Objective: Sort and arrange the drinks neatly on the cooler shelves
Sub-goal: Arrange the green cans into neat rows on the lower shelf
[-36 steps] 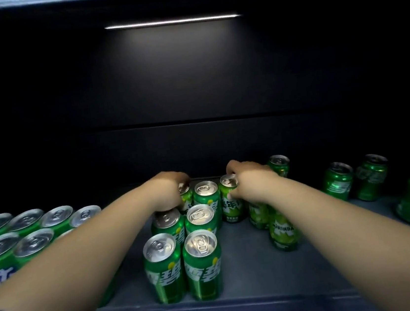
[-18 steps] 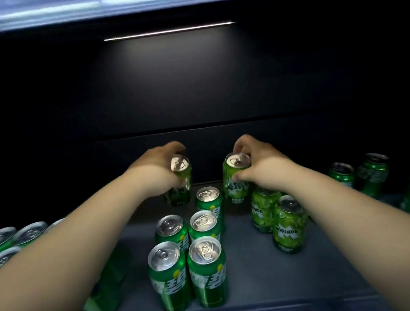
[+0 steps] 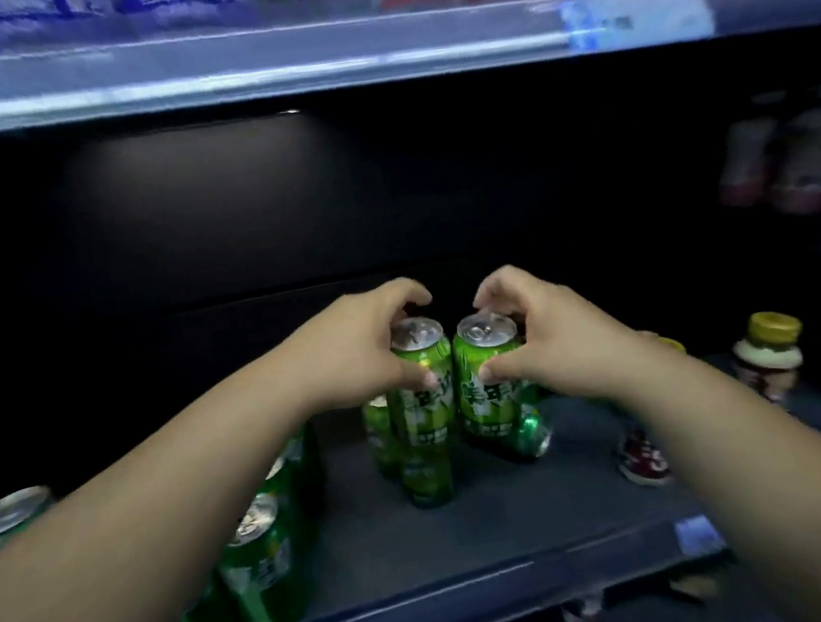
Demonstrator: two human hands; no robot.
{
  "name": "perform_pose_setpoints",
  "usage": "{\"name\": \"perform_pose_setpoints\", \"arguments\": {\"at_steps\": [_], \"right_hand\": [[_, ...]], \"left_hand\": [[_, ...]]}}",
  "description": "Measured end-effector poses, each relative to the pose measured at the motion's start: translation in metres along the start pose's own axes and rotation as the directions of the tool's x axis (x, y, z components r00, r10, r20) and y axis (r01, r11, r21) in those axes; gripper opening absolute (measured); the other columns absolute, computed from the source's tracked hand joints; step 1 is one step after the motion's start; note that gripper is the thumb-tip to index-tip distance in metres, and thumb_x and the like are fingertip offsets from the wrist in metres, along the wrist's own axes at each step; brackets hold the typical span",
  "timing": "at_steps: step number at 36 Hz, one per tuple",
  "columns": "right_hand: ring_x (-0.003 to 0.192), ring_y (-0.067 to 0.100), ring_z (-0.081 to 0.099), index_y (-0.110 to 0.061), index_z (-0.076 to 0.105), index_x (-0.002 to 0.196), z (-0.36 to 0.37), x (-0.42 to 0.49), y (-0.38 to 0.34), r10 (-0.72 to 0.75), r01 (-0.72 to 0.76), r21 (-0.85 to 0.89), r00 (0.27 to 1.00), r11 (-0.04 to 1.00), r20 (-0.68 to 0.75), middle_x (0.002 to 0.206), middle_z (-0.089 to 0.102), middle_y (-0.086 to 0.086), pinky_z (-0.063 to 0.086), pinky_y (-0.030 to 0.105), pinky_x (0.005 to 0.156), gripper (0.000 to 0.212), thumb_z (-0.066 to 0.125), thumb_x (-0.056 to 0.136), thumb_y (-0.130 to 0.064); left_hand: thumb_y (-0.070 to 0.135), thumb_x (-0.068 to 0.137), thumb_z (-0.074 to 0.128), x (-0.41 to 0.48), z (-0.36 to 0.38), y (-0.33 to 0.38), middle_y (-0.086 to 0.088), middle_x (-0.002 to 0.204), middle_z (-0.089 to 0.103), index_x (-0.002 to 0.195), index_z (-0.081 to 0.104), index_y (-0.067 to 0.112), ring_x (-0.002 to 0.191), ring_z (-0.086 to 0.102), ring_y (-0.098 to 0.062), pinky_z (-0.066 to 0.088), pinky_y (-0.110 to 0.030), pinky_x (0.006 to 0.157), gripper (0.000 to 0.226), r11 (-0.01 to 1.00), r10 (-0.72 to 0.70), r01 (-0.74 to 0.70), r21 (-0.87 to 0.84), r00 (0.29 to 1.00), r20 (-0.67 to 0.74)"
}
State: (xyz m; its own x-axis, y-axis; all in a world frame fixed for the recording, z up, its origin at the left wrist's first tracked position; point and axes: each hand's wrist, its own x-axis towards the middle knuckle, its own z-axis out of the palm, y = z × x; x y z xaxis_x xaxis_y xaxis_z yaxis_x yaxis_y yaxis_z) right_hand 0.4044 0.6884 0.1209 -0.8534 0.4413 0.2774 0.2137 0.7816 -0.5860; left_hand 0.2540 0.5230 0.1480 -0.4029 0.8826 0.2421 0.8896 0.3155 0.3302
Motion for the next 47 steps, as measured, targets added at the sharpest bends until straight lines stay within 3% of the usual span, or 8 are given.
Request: {"name": "perform_pose_setpoints", "arguments": {"at_steps": [3, 9, 17, 23, 26, 29, 37, 47], "right_hand": [[0.102, 0.016, 0.065, -0.044, 0.044, 0.102, -0.008, -0.023, 0.031, 0.047, -0.043, -0.115, 0.998, 0.992, 0.035, 0.110, 0.065, -0.009, 0.057, 0.047, 0.085, 0.059, 0.087, 0.063, -0.041], [0.077, 0.020, 0.062, -0.039, 0.038, 0.099, -0.004, -0.054, 0.086, 0.129, -0.097, -0.243, 0.984, 0.965, 0.120, 0.089, 0.062, -0.003, 0.056, 0.048, 0.072, 0.052, 0.083, 0.073, -0.037], [0.093, 0.018, 0.057, -0.032, 0.042, 0.105, 0.011, -0.070, 0.118, 0.097, -0.070, -0.205, 0.987, 0.976, 0.126, 0.110, 0.056, -0.008, 0.053, 0.043, 0.080, 0.039, 0.075, 0.085, -0.033], [0.096, 0.018, 0.056, -0.029, 0.044, 0.112, 0.008, -0.072, 0.122, 0.077, -0.049, -0.206, 0.989, 0.977, 0.127, 0.112, 0.056, -0.006, 0.049, 0.037, 0.077, 0.040, 0.075, 0.087, -0.035], [0.092, 0.016, 0.055, -0.028, 0.044, 0.121, 0.007, -0.069, 0.121, 0.065, -0.029, -0.233, 0.986, 0.972, 0.151, 0.117, 0.059, -0.002, 0.047, 0.035, 0.075, 0.046, 0.075, 0.086, -0.033], [0.105, 0.016, 0.056, -0.028, 0.044, 0.132, 0.003, -0.066, 0.117, 0.044, -0.006, -0.232, 0.986, 0.973, 0.160, 0.130, 0.056, -0.003, 0.050, 0.036, 0.085, 0.059, 0.077, 0.084, -0.035], [0.118, 0.013, 0.051, -0.031, 0.047, 0.137, 0.010, -0.048, 0.085, -0.081, 0.109, -0.206, 0.987, 0.972, 0.137, 0.145, 0.047, -0.010, 0.045, 0.031, 0.088, 0.058, 0.075, 0.087, -0.039], [0.115, 0.016, 0.057, -0.034, 0.054, 0.127, 0.056, 0.002, 0.039, -0.084, 0.120, -0.207, 0.981, 0.971, 0.174, 0.133, 0.058, -0.008, 0.052, 0.042, 0.096, 0.057, 0.079, 0.078, -0.048]], "left_hand": [[0.041, 0.068, 0.087, 0.010, 0.034, 0.022, 0.007, 0.127, 0.060, 0.138, 0.045, 0.036, 0.105, 0.061, -0.009, 0.053, -0.032, 0.090, 0.082, 1.000, 0.003, -0.002, -0.020, 0.997, 0.072], [0.043, 0.067, 0.086, 0.027, 0.100, 0.049, 0.008, 0.129, 0.060, 0.136, 0.044, 0.035, 0.109, 0.061, -0.014, 0.052, -0.036, 0.093, 0.082, 1.000, -0.003, -0.001, 0.025, 0.985, 0.171], [0.036, 0.070, 0.085, 0.024, 0.150, 0.059, 0.006, 0.119, 0.059, 0.131, 0.046, 0.033, 0.105, 0.058, -0.015, 0.049, -0.031, 0.086, 0.072, 0.997, -0.076, 0.076, 0.007, 0.980, 0.183], [0.033, 0.075, 0.082, 0.011, 0.166, 0.061, 0.001, 0.124, 0.061, 0.135, 0.046, 0.028, 0.110, 0.058, -0.014, 0.049, -0.031, 0.094, 0.070, 0.995, -0.082, 0.087, -0.044, 0.992, 0.091], [0.033, 0.075, 0.083, 0.004, 0.165, 0.061, 0.000, 0.130, 0.058, 0.140, 0.045, 0.026, 0.115, 0.055, -0.013, 0.045, -0.027, 0.097, 0.076, 0.994, -0.086, 0.091, -0.066, 0.994, 0.071], [0.035, 0.075, 0.084, -0.003, 0.159, 0.056, 0.001, 0.134, 0.054, 0.141, 0.046, 0.025, 0.122, 0.051, -0.014, 0.040, -0.024, 0.101, 0.077, 0.994, -0.085, 0.088, -0.059, 0.994, 0.066], [0.034, 0.075, 0.082, -0.023, 0.110, 0.017, 0.000, 0.121, 0.062, 0.123, 0.064, 0.025, 0.113, 0.057, -0.016, 0.044, -0.028, 0.097, 0.052, 0.985, -0.147, 0.148, 0.084, 0.989, -0.019], [0.035, 0.076, 0.082, -0.041, 0.043, -0.078, 0.008, 0.119, 0.061, 0.123, 0.063, 0.031, 0.111, 0.058, -0.014, 0.049, -0.032, 0.093, 0.051, 0.933, -0.311, 0.313, 0.177, 0.950, -0.039]]}}
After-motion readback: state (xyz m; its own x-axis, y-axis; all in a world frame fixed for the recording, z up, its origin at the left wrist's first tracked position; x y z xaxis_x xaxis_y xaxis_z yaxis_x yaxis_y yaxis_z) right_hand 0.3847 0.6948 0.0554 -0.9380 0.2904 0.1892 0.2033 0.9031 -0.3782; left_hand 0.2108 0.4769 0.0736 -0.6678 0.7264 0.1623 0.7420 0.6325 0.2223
